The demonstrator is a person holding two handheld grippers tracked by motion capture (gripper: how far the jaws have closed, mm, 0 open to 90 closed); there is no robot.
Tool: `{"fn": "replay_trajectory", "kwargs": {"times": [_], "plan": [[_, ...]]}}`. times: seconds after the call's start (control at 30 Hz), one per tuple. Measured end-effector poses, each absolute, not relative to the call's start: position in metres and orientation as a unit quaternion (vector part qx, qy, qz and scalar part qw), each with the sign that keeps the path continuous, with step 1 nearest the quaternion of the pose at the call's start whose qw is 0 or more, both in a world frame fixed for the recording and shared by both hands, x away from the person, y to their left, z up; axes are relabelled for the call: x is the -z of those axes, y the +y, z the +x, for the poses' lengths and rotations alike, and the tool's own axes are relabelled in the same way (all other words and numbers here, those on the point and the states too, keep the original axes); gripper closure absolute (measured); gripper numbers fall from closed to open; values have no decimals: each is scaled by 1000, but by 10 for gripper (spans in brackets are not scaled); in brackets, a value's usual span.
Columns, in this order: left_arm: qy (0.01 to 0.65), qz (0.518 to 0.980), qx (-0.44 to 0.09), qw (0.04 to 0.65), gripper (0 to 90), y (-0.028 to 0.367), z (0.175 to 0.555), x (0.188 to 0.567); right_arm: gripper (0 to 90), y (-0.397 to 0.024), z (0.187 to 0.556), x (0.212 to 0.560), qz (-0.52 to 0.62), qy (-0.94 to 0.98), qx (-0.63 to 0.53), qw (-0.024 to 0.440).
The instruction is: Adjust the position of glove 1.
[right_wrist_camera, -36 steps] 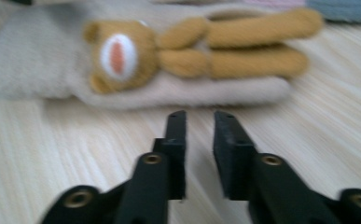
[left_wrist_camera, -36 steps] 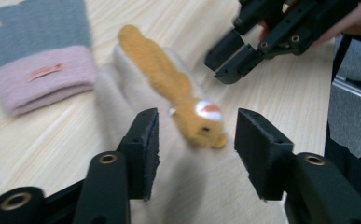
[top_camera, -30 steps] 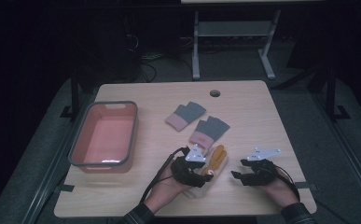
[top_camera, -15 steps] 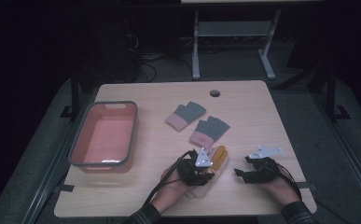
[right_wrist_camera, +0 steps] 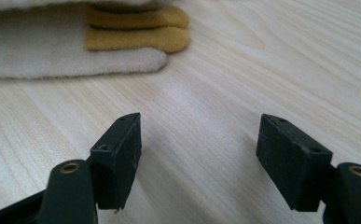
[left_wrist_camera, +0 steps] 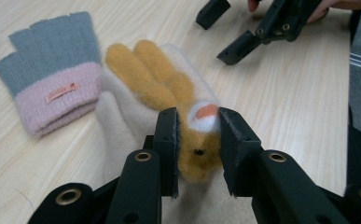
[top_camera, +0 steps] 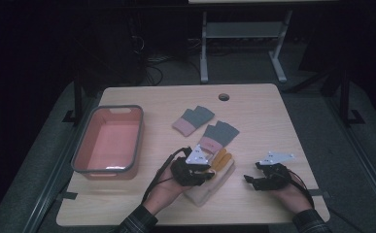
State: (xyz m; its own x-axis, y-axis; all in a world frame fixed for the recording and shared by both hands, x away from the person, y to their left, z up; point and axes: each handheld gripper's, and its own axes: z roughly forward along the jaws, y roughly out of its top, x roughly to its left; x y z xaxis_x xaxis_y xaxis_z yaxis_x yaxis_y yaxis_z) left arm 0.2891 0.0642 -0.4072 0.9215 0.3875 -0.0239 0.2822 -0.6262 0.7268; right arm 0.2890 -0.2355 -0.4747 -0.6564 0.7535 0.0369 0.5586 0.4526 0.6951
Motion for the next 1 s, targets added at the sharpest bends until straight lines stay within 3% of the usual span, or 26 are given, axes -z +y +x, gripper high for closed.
{"fn": "replay_trajectory", "kwargs": {"times": [0.3,0.63,0.83,1.0], "plan": [[191,906,-59,373,657,54,288,426,298,-235,289,475,391,840,-349,139],[214,886,-53,407,396,78,298,412,228,-235,289,477,390,839,-353,141],[218,895,-47,386,160,89,296,423,212,-236,290,478,388,838,-356,144],[226,900,-36,371,131,86,293,438,211,-236,289,478,392,837,-355,144]]}}
